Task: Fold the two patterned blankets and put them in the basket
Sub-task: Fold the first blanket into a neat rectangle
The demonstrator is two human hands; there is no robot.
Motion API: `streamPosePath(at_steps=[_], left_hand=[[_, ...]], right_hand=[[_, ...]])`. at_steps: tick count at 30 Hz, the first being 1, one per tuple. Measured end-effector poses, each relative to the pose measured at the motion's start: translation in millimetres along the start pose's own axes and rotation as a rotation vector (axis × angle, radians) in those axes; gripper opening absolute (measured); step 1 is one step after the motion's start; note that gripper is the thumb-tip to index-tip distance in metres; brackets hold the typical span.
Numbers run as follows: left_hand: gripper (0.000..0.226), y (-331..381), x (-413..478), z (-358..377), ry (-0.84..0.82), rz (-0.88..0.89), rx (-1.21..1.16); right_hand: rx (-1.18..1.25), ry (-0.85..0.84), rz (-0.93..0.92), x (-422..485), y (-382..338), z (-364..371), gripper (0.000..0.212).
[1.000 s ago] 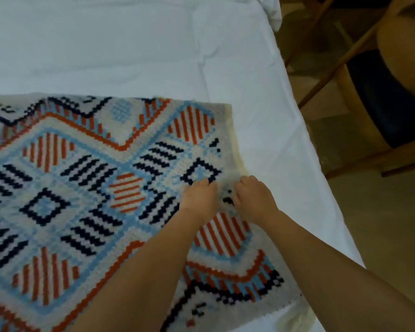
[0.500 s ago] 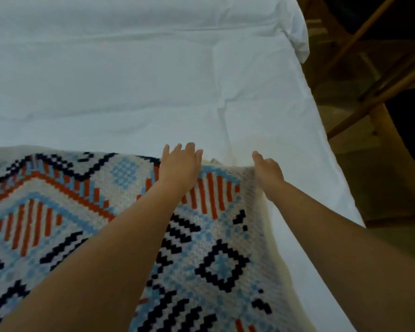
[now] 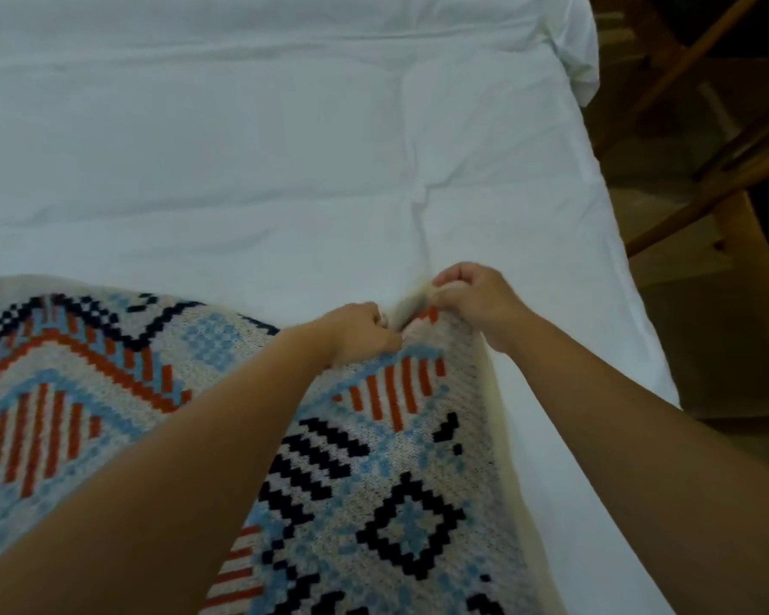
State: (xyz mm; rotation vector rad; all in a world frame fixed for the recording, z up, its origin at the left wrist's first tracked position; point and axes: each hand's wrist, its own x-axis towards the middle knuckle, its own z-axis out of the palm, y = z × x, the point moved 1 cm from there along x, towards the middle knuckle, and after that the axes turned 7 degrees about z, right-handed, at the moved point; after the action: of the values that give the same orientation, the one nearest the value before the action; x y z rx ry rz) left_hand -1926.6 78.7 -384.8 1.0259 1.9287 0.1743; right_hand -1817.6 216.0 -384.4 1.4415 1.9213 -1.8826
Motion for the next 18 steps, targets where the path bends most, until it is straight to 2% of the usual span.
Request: streamPosePath(at_steps=[1,2,4,5,6,7,8,9,11,12,15,17,18], left_hand=[[0.022,3,1,-9,0.096,-0.002,0.006],[0.018,9,4,-20,0.279,0.0,0.085],[0.01,26,11,-41,0.755,0.023,0.199],[0.017,38,13,-48,0.927,0.049,0.177],[0.03,49,17,-52,1.022,0.091,0.127],[0.045,59,20,-53,1.035,0.128,0.083],[0.057,65,23,-50,0.981,0.141,0.081],[0.063,68,26,-41,0.893,0.128,0.114],[0.066,62,29,-15,0.687,0.04,0.2],[0.066,54,29,-2,0.573,-0.011,0.23],[0.066,27,20,43,0.302,-0.054,0.328],[0.062,21,12,63,0.277,-0.012,0.351],[0.057,21,8,68,0.318,0.002,0.326]], right_hand=[[0.096,0.06,-0.03,1,-8,-7,0.025],[0.166,0.129,-0.068,2,-15,-15,0.028],[0.306,0.291,-0.138,4,-23,-26,0.032],[0.371,0.387,-0.16,5,-24,-31,0.032],[0.398,0.482,-0.163,7,-21,-33,0.03],[0.368,0.556,-0.154,9,-17,-33,0.025],[0.27,0.57,-0.131,14,-11,-30,0.016],[0.127,0.513,-0.098,17,-3,-24,0.01],[-0.181,0.28,-0.01,22,18,-9,0.032],[-0.324,0.21,0.002,21,28,-4,0.037],[-0.644,0.225,-0.116,10,53,8,0.041],[-0.663,0.275,-0.149,-6,69,13,0.046],[-0.662,0.307,-0.159,-14,78,16,0.047]])
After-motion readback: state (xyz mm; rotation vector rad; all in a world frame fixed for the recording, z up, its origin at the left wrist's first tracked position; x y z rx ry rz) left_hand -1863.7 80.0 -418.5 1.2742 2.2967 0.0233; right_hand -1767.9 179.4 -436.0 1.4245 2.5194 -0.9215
